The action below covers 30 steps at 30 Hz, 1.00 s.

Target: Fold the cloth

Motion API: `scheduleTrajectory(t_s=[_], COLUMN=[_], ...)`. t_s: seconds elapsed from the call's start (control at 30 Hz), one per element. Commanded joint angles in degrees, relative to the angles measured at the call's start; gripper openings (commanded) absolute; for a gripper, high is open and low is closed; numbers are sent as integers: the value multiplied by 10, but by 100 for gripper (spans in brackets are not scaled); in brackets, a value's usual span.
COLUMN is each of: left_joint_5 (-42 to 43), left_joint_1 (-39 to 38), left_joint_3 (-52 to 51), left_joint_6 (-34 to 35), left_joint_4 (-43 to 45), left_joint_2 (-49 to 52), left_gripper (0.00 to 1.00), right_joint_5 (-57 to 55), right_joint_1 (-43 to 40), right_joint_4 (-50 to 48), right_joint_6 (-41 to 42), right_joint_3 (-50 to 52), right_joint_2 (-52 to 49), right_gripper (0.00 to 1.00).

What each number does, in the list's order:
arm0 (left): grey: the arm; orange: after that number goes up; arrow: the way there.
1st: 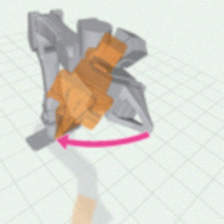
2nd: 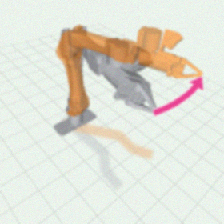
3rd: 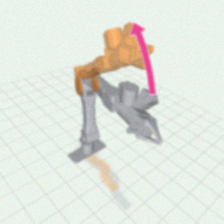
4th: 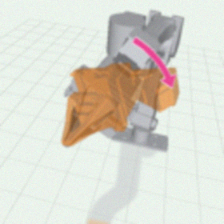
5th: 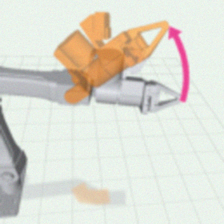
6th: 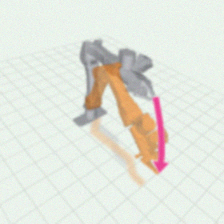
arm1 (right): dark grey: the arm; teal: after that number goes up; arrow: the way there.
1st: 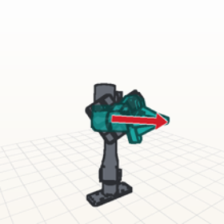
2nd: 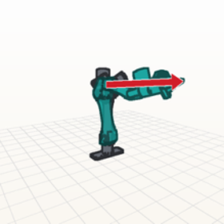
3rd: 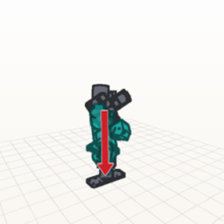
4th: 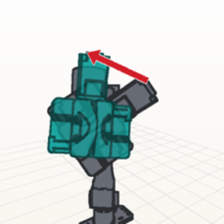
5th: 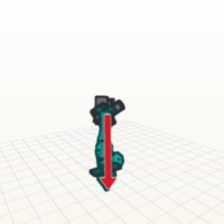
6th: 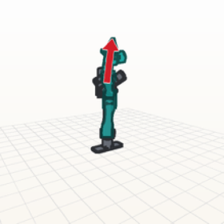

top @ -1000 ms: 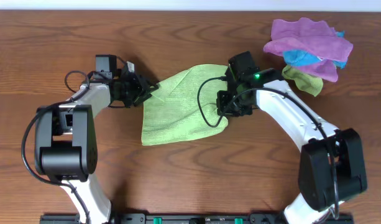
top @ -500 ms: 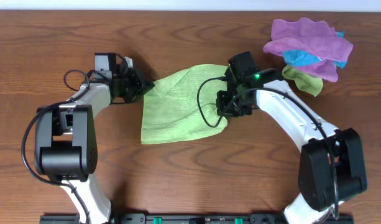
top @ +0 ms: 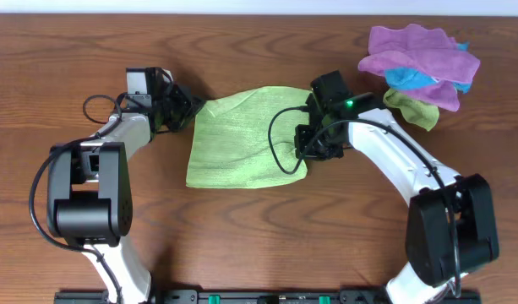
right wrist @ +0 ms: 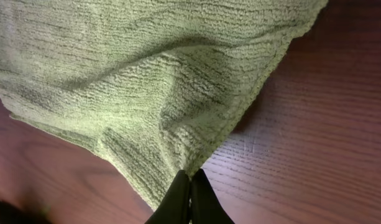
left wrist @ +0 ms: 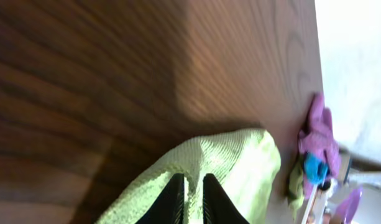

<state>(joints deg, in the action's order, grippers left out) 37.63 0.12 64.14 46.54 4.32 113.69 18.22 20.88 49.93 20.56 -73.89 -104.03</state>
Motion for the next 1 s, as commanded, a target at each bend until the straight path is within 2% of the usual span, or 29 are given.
scheduleTrajectory(t_s=[0.0, 0.3, 0.47, 0.63, 0.77, 0.97], left_joint_5=[-34, -64, -16, -19, -36, -35], left_joint_1=[4, 12, 14, 2, -14, -21], left_joint_3=[-2, -2, -2, -2, -2, -2], left_joint_6=[30, 54, 54, 53, 53, 54], left_joint_4=[13, 36, 32, -5, -30, -28], left_joint_2=[4, 4, 4, 4, 4, 15], left_gripper=[14, 18, 15, 21, 35, 40], right_joint_5=[4, 5, 5, 5, 5, 8], right_joint_1=[6, 6, 6, 6, 6, 6], right_joint_4=[3, 7, 7, 6, 6, 7], right_joint_6=[6, 6, 6, 6, 6, 6], right_joint_3=[2, 2, 2, 2, 2, 2], right_joint_2=[2, 2, 2, 2, 2, 2], right_gripper=[2, 2, 1, 1, 2, 2])
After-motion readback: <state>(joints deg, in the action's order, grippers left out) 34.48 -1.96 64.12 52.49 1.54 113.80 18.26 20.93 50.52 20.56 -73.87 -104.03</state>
